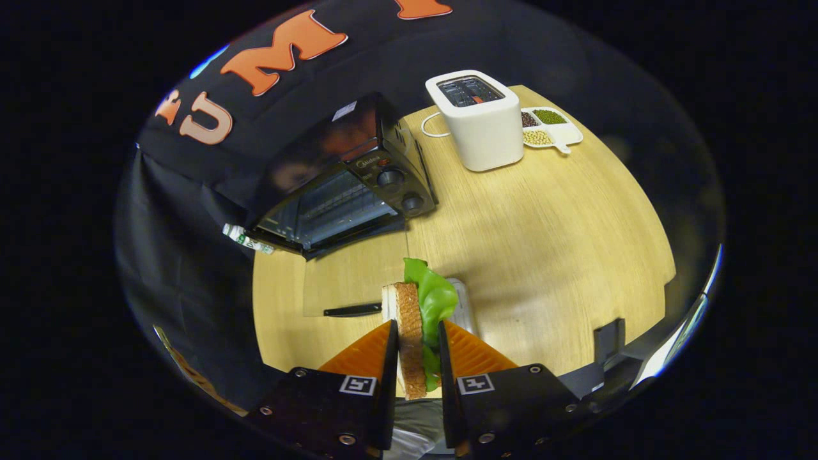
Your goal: Open the toaster oven, put the food inside, and close the toaster oven door.
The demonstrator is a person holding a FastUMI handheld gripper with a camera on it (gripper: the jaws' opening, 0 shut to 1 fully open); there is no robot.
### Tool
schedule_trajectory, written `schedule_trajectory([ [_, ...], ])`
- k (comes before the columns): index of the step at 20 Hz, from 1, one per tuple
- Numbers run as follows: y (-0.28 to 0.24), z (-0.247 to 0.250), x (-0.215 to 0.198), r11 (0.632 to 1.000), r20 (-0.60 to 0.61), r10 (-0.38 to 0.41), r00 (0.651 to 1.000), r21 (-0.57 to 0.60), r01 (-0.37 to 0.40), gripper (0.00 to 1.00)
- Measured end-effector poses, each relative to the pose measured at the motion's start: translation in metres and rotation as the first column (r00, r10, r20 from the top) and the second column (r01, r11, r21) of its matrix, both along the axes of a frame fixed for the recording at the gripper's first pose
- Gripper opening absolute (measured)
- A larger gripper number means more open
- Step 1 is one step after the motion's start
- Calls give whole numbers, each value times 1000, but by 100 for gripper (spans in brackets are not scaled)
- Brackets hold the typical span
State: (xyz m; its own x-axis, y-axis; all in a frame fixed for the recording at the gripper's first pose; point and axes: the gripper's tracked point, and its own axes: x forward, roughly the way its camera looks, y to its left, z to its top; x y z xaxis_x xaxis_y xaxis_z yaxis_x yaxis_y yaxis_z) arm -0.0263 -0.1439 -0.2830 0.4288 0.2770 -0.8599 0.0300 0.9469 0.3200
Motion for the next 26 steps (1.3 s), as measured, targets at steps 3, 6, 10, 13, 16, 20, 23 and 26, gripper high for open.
schedule_trajectory([
  [3, 22, 5, 9, 996, 15, -25, 1000, 89, 24, 32],
  [6, 47, 7, 22, 978, 45, -75, 996, 200, 64, 32],
  [10, 79, 6, 40, 927, 65, -150, 987, 356, 117, 32],
  [13, 103, 3, 58, 871, 81, -232, 969, 461, 169, 32],
  [16, 120, -4, 76, 816, 63, -304, 950, 531, 226, 31],
  [20, 127, -24, 100, 766, 51, -429, 902, 550, 333, 32],
  [23, 134, -39, 116, 704, 22, -531, 847, 567, 427, 32],
  [26, 143, -54, 129, 641, -5, -617, 787, 578, 506, 32],
])
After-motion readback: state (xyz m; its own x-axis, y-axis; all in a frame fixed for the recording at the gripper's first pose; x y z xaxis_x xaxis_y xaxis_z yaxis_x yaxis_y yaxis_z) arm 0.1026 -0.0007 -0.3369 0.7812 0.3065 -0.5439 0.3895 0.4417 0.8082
